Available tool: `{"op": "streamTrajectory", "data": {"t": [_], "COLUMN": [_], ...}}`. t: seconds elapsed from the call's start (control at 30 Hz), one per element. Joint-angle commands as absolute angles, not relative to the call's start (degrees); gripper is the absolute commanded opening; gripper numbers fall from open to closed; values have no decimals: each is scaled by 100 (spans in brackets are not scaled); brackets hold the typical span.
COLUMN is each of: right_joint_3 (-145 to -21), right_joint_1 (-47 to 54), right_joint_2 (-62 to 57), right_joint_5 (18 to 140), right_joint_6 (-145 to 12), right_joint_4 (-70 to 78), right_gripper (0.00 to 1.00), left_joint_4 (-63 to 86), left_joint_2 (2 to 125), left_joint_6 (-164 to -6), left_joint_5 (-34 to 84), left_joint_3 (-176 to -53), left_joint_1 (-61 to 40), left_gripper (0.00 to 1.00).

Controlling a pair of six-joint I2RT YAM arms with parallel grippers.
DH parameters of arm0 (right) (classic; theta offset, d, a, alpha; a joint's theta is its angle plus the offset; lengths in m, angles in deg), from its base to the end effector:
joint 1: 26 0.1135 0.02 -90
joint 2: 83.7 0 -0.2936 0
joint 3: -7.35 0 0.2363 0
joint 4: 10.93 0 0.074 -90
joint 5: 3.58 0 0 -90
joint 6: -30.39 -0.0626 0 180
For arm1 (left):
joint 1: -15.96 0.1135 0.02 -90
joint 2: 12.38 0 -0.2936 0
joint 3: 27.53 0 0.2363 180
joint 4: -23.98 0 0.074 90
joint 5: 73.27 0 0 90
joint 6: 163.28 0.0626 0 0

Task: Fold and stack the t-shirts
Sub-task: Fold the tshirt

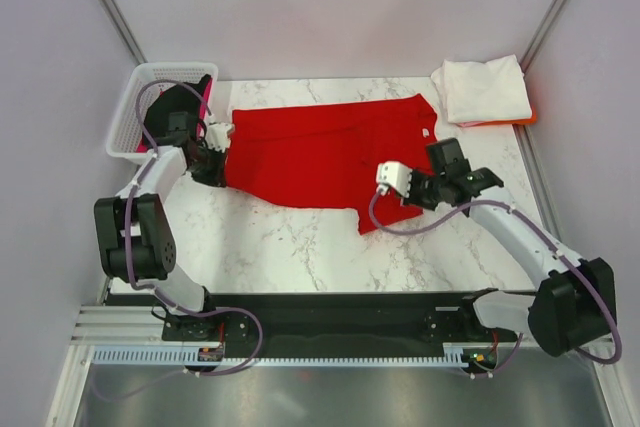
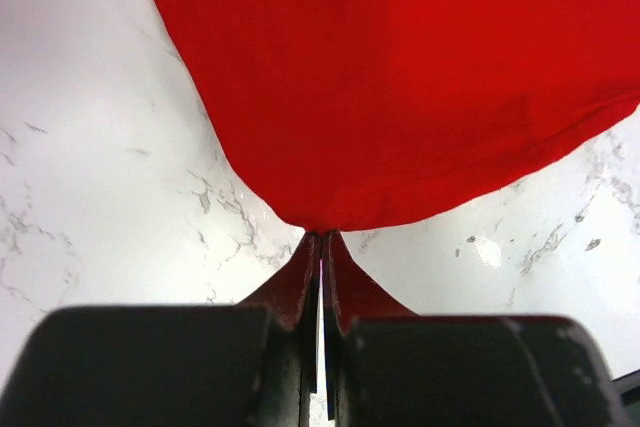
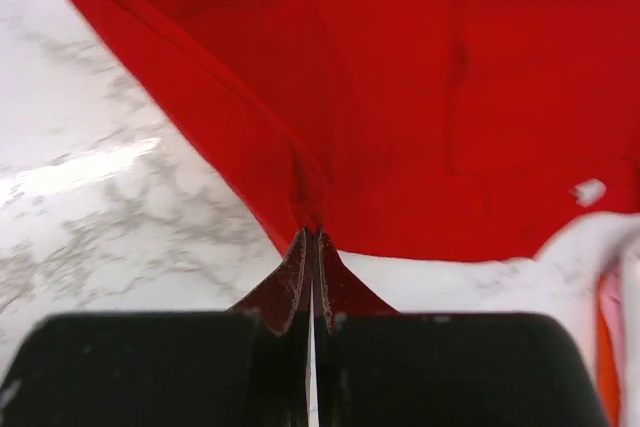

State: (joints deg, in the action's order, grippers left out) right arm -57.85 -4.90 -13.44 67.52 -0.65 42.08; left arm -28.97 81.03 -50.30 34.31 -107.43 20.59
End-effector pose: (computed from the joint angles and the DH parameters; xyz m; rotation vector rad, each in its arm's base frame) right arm 0.2042 0.1005 0.2559 -1.7043 1.8433 0.1621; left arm 0.3211 0.0070 0.2288 0.5087 2.6120 -0.2671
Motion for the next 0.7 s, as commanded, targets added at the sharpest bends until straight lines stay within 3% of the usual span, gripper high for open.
{"op": "streamTrajectory", "data": {"t": [0.0,0.23,0.67], "right_joint_3": [-6561,-8072,-9523], "right_joint_1": [-964,-1537,-1660], "right_joint_2": [-988,259,1482], "right_joint_5": [6901,6884,7077], "right_joint_6": [-914,-1258,-1505], "right_joint_4": [3691,3331,2513], "right_gripper": [0,0,0], "left_joint_4": [-3098,-3099,-3485], "left_joint_2": [7947,8298,9704], "left_joint_6": [-5016,-4973,-4867], "left_joint_5": [3729,3686,3694], "left_joint_3": [-11158,-11807,-13715], "left_joint_1": [2045,2044,2045], "left_gripper": [2,2,2]}}
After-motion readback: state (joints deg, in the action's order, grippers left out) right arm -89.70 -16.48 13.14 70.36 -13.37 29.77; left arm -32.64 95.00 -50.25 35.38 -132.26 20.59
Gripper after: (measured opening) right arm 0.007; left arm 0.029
